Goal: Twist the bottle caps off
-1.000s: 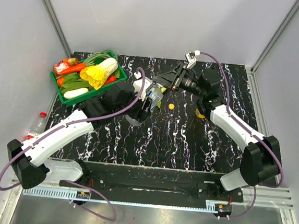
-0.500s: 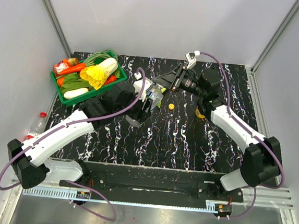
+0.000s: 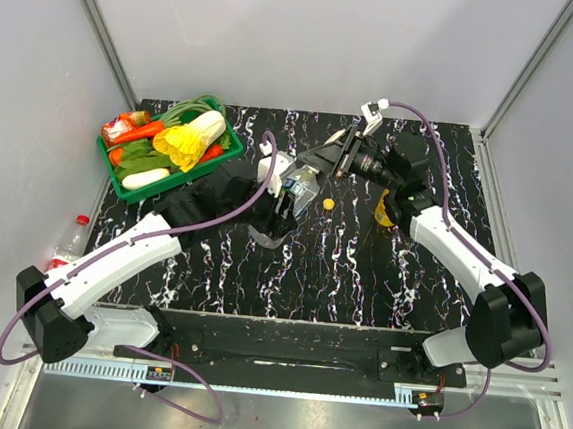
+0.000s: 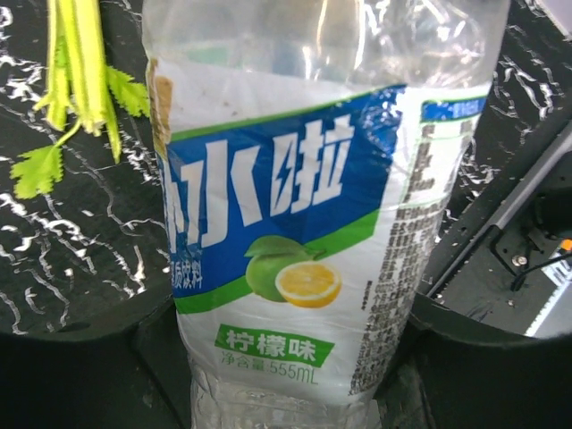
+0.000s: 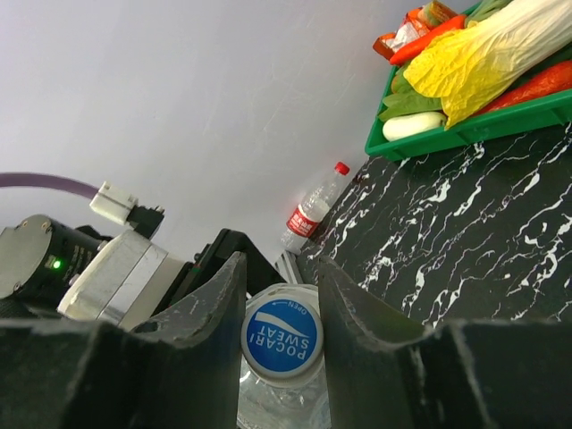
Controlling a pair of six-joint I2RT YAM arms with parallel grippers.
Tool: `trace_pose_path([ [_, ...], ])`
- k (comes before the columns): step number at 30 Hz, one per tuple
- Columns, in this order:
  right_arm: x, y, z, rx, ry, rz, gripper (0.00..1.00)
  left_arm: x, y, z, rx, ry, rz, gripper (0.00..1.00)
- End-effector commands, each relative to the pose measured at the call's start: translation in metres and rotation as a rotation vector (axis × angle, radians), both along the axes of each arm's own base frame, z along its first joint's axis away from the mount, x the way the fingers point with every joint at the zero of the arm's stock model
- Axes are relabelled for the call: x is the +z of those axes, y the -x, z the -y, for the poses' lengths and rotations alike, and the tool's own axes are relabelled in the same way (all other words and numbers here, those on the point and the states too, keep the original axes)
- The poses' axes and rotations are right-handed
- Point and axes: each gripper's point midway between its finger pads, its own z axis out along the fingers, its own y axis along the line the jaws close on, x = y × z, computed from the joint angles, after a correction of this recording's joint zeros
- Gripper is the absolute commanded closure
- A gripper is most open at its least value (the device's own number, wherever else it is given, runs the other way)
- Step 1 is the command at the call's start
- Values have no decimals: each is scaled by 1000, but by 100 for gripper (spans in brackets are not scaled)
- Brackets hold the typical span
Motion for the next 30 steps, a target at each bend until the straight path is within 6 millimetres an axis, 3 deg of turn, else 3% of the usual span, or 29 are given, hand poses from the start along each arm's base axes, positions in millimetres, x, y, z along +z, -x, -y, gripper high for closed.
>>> trace_pose_path([
  [1,40,34,6,92,-40,182,100,35,9,23,-86,210,11,74],
  [7,54,55,11,173,-72,252,100,53,20,29,-174,373,-7,78],
  [18,81,91,21,385,-191,360,100,94,63,36,-469,612,4,79],
  [26,90,106,27,460,-237,465,100,131,104,33,-729,763,38,79],
  [30,94,110,29,461,-247,495,100,139,108,33,-772,789,41,77],
])
